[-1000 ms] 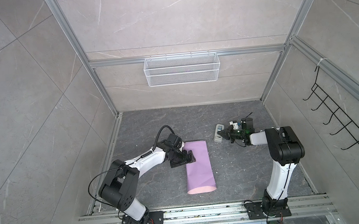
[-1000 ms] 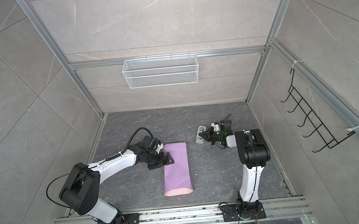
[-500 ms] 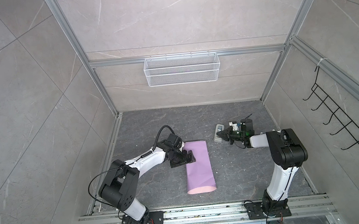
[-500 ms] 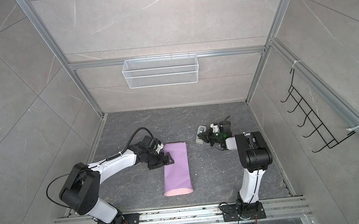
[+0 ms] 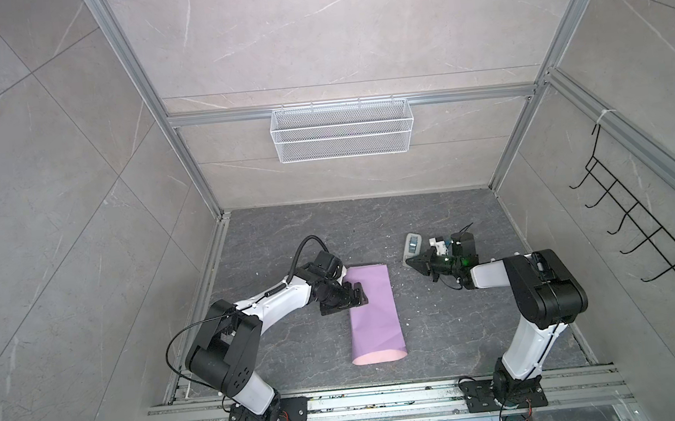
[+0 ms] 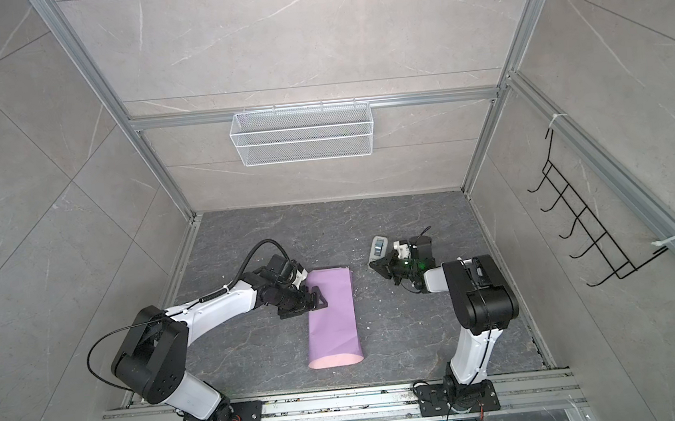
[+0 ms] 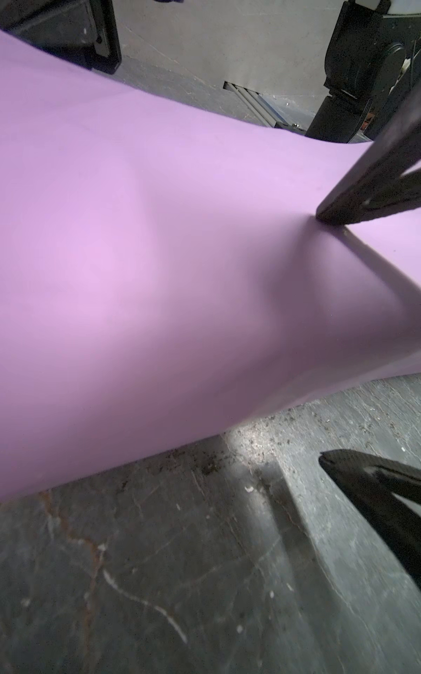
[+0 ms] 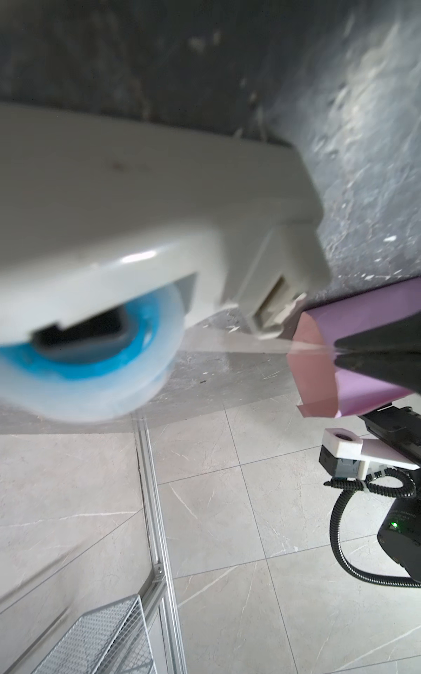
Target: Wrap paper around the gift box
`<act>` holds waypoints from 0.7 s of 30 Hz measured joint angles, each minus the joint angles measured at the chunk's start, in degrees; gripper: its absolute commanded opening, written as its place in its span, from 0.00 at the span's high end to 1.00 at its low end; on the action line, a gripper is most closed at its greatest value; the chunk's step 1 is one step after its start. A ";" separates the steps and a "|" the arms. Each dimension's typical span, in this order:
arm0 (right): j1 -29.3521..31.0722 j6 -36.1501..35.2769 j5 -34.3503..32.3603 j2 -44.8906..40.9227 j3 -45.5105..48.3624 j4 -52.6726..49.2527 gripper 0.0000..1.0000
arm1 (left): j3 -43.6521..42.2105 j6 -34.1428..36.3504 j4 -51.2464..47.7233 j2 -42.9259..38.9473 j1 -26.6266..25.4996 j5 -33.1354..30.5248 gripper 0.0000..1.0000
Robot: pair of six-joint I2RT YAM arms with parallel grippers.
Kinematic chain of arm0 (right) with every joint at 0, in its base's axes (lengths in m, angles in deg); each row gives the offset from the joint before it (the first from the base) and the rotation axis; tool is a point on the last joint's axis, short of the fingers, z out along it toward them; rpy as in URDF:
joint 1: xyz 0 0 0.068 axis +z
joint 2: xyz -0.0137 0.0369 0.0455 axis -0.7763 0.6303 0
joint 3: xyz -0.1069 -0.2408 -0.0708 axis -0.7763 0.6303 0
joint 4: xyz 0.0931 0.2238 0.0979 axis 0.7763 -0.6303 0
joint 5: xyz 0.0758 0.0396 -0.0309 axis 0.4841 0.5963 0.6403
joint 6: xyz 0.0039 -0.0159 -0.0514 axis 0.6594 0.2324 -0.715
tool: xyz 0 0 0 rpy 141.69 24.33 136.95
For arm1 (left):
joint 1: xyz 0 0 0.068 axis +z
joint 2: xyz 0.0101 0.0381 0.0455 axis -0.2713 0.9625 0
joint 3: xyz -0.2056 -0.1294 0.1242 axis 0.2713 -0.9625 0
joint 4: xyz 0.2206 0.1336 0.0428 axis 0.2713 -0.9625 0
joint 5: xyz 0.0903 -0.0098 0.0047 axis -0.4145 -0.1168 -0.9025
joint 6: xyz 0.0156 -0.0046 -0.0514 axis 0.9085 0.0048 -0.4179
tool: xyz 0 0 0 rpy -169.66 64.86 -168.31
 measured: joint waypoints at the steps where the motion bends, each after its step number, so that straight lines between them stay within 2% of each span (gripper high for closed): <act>1: 0.00 0.00 -0.07 0.00 0.20 0.24 1.00 | 0.00 0.00 0.00 0.02 0.00 0.00 0.03; 21: 0.24 -2.01 -1.97 2.43 0.68 0.63 1.00 | 0.04 0.15 0.00 0.13 0.00 0.04 0.03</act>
